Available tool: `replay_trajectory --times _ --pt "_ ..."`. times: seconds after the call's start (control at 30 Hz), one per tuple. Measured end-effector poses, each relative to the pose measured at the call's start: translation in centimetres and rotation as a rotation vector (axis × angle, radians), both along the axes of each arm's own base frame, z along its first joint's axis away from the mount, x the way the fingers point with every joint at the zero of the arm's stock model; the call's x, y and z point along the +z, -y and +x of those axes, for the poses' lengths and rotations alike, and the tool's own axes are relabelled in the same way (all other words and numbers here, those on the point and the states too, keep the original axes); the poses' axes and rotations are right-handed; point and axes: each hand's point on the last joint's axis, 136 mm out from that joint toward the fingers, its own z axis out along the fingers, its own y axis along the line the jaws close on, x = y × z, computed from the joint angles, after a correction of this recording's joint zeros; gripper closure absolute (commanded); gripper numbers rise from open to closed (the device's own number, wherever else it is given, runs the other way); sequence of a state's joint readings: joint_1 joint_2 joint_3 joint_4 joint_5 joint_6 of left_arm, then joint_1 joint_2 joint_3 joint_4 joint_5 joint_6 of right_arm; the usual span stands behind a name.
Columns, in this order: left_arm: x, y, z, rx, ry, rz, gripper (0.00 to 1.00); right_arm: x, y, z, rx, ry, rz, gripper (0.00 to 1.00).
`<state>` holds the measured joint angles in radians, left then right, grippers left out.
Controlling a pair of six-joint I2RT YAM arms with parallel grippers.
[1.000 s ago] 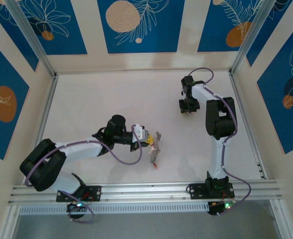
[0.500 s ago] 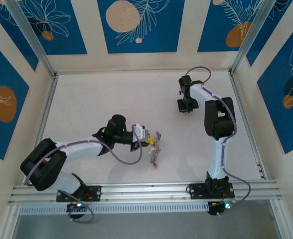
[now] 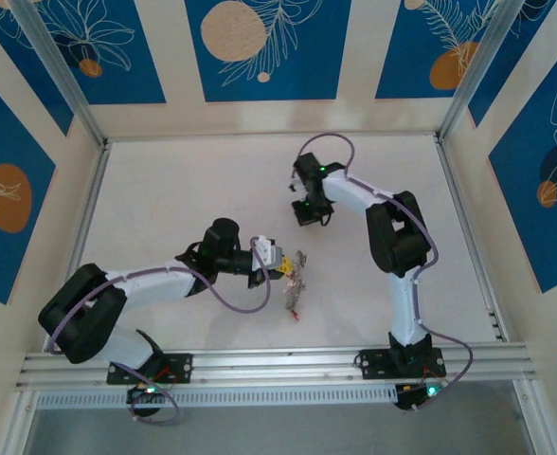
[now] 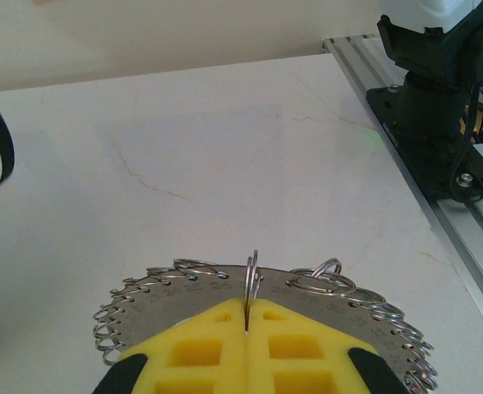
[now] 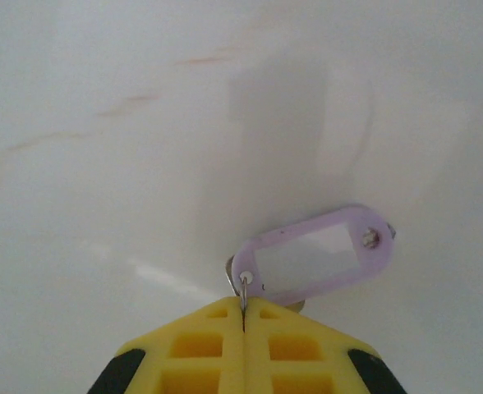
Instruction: Put the keys on the keyring
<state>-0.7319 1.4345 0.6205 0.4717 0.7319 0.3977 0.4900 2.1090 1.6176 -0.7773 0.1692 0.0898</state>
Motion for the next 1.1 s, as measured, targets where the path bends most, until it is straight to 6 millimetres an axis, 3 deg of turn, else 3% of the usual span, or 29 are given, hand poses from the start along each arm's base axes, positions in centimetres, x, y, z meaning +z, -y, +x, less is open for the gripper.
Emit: replay_trajectory --times 0.17,0.33,0.43,0.5,0.6,0.73,0.83,1.1 --pt "0.2 -0.1 0.0 0.001 0.003 -0.003 1.00 -0.2 -6.0 -4.0 0.122 -0.061 0.108 0.86" --pt "0.2 -0.1 -0.1 0.002 0.001 -0.005 1.00 -0.2 -7.8 -5.5 0.153 -0.106 0.199 0.66" --pt "0.1 -0.2 -0.1 0.003 -0.001 -0.003 1.00 0.0 -6.6 -6.1 0.142 -0.123 0.244 0.58" --pt "0.1 -0.2 -0.2 0.002 -0.002 -0.003 1.00 1.2 -5.1 -6.3 0.126 -0.107 0.291 0.57" --pt "0.0 -0.2 -0.2 0.003 -0.002 -0.002 1.00 4.9 -2.4 -6.2 0.096 -0.015 0.411 0.56" --pt "0.1 -0.2 -0.1 0.003 0.003 -0.006 1.00 11.0 1.8 -5.9 0.095 0.236 0.557 0.56" --pt "0.2 -0.2 -0.1 0.002 0.004 -0.008 1.00 13.6 3.2 -7.4 0.206 0.435 0.592 0.59" --pt "0.2 -0.2 -0.1 0.002 0.008 -0.011 1.00 12.9 2.5 -14.6 0.616 0.618 0.697 0.55"
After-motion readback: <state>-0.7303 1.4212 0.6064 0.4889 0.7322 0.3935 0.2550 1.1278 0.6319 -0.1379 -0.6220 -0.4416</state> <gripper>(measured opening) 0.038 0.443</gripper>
